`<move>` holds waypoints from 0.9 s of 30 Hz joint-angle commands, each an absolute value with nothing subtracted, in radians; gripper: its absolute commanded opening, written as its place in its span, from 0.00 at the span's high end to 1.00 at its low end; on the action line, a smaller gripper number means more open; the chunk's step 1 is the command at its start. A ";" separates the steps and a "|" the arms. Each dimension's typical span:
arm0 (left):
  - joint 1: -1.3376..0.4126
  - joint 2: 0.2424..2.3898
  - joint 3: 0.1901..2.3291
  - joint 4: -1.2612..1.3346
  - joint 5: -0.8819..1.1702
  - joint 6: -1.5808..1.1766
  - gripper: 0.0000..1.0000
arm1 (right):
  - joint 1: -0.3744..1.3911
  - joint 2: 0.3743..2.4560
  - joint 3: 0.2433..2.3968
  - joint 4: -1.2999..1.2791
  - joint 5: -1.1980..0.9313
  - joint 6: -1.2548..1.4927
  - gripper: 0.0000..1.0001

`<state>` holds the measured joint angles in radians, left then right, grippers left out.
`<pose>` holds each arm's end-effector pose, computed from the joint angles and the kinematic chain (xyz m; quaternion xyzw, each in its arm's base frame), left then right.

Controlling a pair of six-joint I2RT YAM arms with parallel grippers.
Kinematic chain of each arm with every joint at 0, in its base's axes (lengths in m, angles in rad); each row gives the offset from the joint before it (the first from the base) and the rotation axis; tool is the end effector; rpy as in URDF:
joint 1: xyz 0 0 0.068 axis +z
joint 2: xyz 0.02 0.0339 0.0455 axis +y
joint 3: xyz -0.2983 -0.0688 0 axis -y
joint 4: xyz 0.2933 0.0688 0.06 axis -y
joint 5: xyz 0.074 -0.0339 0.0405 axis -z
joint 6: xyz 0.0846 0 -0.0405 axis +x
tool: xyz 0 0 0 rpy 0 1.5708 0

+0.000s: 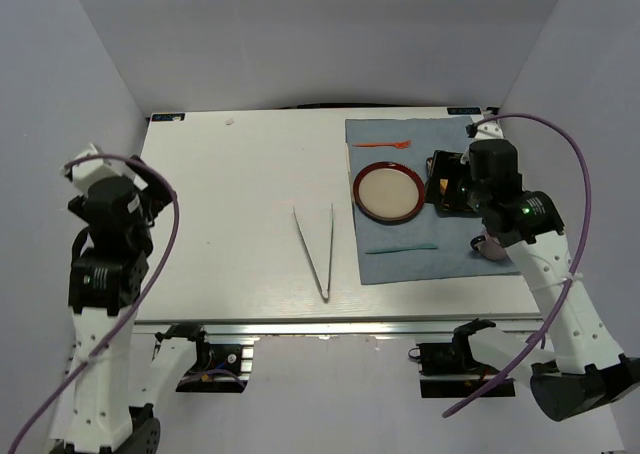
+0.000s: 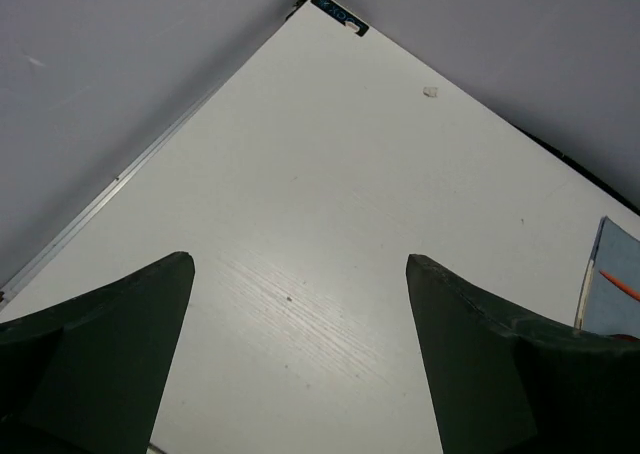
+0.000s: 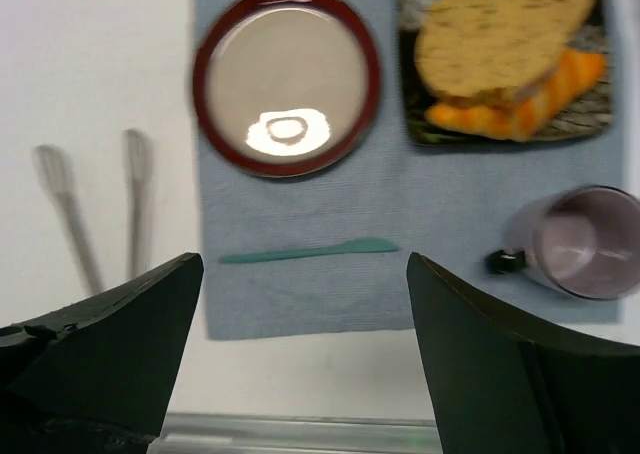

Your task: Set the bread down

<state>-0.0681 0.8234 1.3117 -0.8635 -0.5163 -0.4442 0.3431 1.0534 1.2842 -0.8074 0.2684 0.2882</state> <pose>0.1878 0.0291 0.4688 -0.2906 0.7582 0.0663 0.5799 0.2662 0.0713 0.4134 0.0399 0.8725 0.0349 0.4857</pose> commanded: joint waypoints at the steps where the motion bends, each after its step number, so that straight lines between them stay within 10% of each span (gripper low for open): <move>1: -0.069 0.691 1.295 -0.963 -0.522 -0.456 0.02 | 0.356 0.999 1.341 -0.798 0.041 0.310 0.11; 6: -0.069 0.695 1.331 -1.032 -0.492 -0.419 0.02 | 0.484 0.957 1.210 -0.594 -0.141 0.386 0.11; 16: -0.069 0.658 1.356 -1.063 -0.558 -0.345 0.02 | 1.000 1.400 1.478 -0.791 0.398 0.503 0.11; 27: -0.069 0.623 1.313 -1.123 -0.473 -0.367 0.02 | 1.041 1.396 1.267 -0.675 0.354 0.610 0.11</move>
<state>-0.0681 0.6479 1.3273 -1.1023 -0.5129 -0.3637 1.0283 1.4040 1.3155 -0.7315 0.3241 0.5591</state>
